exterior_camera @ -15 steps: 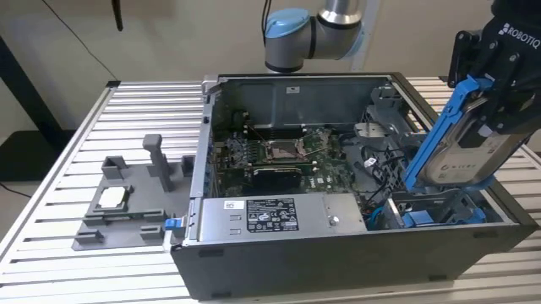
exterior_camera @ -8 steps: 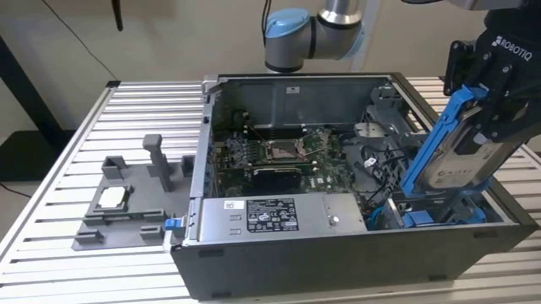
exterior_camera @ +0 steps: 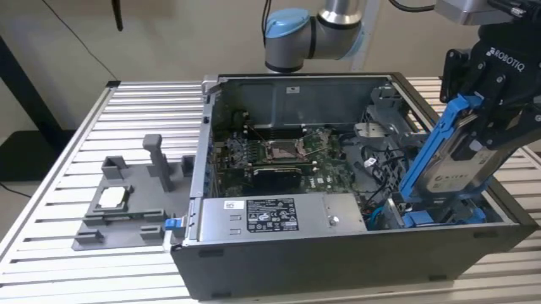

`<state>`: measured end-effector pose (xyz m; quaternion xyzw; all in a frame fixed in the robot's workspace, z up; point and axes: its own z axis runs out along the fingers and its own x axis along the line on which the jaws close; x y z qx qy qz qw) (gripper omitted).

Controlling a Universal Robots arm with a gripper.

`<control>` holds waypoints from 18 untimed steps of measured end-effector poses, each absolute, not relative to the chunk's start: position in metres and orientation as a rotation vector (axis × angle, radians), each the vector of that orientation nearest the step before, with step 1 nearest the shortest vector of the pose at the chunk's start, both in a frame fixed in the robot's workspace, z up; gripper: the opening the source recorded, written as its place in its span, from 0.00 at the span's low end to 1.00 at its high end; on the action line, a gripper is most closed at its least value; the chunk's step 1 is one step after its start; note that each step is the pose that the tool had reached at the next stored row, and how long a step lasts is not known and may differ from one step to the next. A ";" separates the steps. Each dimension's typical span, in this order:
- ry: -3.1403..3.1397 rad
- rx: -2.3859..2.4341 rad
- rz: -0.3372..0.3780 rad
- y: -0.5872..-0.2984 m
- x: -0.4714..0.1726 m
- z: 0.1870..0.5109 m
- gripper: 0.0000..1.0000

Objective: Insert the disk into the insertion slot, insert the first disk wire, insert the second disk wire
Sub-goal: 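Insert the disk into the insertion slot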

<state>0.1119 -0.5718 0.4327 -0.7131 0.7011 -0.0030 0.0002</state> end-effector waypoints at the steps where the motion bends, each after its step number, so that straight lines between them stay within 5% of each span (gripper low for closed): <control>1: 2.202 -2.240 -0.009 -0.572 0.112 0.432 0.33; 18: 2.194 -2.237 -0.004 -0.572 0.112 0.413 0.33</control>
